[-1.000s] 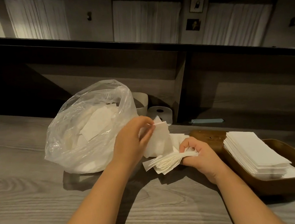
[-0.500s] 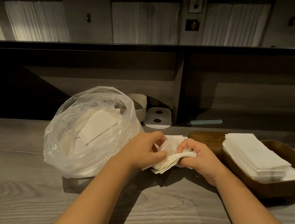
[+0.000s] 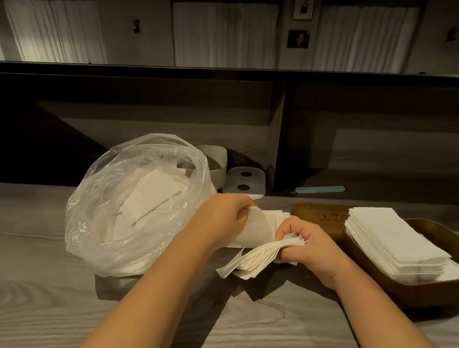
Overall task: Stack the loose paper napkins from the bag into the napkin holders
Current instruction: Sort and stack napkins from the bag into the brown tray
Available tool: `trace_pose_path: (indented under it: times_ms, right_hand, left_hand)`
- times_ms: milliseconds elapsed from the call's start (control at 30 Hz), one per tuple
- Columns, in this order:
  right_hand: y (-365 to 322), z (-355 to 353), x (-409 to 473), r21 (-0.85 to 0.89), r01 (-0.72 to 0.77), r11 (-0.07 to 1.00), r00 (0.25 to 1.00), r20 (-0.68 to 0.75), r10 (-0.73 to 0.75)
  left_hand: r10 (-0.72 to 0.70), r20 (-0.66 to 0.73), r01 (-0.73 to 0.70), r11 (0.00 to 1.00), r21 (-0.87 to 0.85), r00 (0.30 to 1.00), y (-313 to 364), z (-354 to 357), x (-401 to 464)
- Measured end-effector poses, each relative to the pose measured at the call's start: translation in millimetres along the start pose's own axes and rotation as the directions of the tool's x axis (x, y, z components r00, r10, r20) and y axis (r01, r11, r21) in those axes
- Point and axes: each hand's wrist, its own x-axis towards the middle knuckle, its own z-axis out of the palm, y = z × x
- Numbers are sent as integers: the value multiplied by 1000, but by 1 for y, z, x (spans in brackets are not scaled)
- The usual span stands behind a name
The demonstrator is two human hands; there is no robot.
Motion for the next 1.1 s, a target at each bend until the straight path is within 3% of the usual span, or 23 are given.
trace_pose_path:
  times_ms: [100, 333, 500, 733, 800, 867, 900, 933, 967, 1000, 1067, 1100]
  right_hand:
    - [-1, 0, 1, 1, 9, 1000, 1000, -3, -9]
    - [-1, 2, 1, 72, -1, 997, 1000, -2, 1]
    - [0, 2, 0, 49, -24, 998, 1000, -18, 25]
    - [-2, 4, 0, 32, -32, 999, 998, -52, 34]
    - [-3, 6, 0, 33, -39, 999, 998, -51, 41]
    - [-3, 7, 0, 8, -40, 999, 997, -60, 41]
    - [-4, 8, 0, -6, -35, 999, 997, -71, 35]
    - [-5, 9, 0, -14, -34, 999, 996, -84, 32]
    - [-5, 9, -1, -14, -32, 999, 995, -93, 30]
    - [-6, 10, -1, -9, -26, 1000, 995, -97, 25]
    - [-7, 11, -3, 2, -10, 1000, 995, -95, 10]
    - [-7, 11, -4, 9, -6, 1000, 996, -92, 6]
  left_hand:
    - [-10, 31, 11, 1000, -22, 999, 1, 2, -3]
    - [-93, -201, 45, 971, -235, 975, 5, -62, -21]
    - [-300, -346, 182, 925, -334, 889, -38, -108, -23]
    - [-334, -316, 330, 942, -66, 888, -90, -94, -26]
    - [-231, -439, 282, 958, 53, 868, -89, -93, -30]
    - [-7, -645, 46, 998, 44, 764, -68, -87, -42]
    - [41, -679, -94, 995, -42, 733, -52, -78, -50]
    - [36, -638, -194, 964, -180, 769, -34, -66, -58]
    - [-3, -522, -211, 912, -351, 853, -17, -52, -65]
    - [-50, -347, -144, 847, -512, 937, -4, -36, -70]
    - [-101, -71, 43, 820, -571, 992, 3, -6, -73]
    - [-103, -35, 71, 854, -516, 994, 0, 4, -73]
